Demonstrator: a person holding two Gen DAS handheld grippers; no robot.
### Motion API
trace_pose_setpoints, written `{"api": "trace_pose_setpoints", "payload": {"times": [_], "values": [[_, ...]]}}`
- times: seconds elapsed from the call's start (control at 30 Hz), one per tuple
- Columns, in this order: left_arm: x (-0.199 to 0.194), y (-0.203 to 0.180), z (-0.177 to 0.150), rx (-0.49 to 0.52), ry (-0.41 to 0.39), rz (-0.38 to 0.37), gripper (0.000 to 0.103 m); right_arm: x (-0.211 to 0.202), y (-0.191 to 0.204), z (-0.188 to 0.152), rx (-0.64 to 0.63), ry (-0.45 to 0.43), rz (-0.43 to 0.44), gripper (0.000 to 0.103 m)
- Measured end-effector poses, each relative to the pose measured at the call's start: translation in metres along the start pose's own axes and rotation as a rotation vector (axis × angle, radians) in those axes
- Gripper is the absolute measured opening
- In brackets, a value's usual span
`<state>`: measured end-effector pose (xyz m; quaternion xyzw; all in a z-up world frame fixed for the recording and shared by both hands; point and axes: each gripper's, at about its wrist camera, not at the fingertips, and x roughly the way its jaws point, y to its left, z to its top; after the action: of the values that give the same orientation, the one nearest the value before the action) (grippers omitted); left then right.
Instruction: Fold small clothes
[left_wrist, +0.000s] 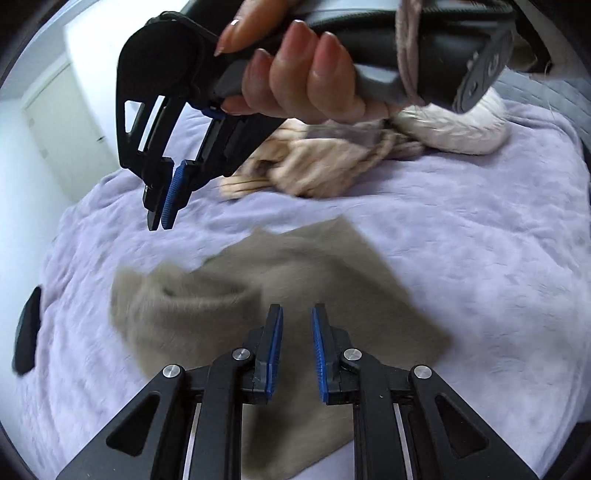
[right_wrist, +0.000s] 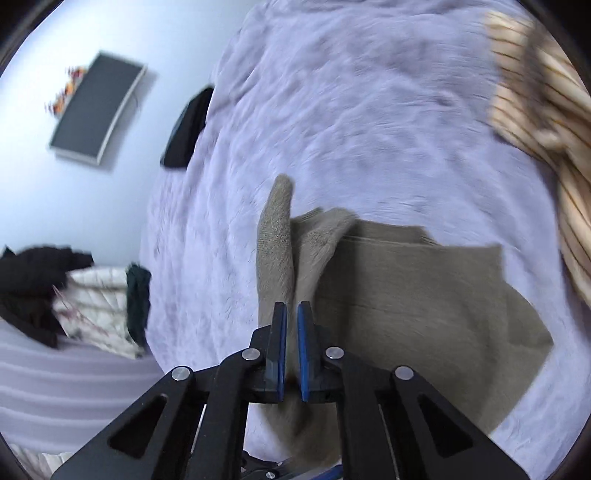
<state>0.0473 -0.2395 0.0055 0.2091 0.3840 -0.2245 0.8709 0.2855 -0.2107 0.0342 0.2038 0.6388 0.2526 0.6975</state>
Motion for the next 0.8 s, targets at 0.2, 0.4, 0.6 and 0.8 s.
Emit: {"api": "trace_pose_setpoints", "payload": {"times": [0.2, 0.4, 0.6, 0.8], "values": [[0.022, -0.029, -0.004, -0.060, 0.114, -0.091, 0.018, -0.022, -0.100, -0.058, 0.174, -0.011, -0.012, 0.011], [0.016, 0.032, -0.032, -0.421, 0.245, -0.086, 0.018, -0.013, -0.110, -0.095, 0.195, -0.019, 0.045, 0.067], [0.010, 0.127, -0.059, -0.746, 0.258, 0.006, 0.019, 0.025, -0.094, -0.117, 0.188, -0.005, 0.119, 0.067], [0.019, 0.198, -0.082, -0.918, 0.232, 0.045, 0.019, 0.031, -0.061, -0.085, 0.034, -0.059, 0.087, 0.067]]}}
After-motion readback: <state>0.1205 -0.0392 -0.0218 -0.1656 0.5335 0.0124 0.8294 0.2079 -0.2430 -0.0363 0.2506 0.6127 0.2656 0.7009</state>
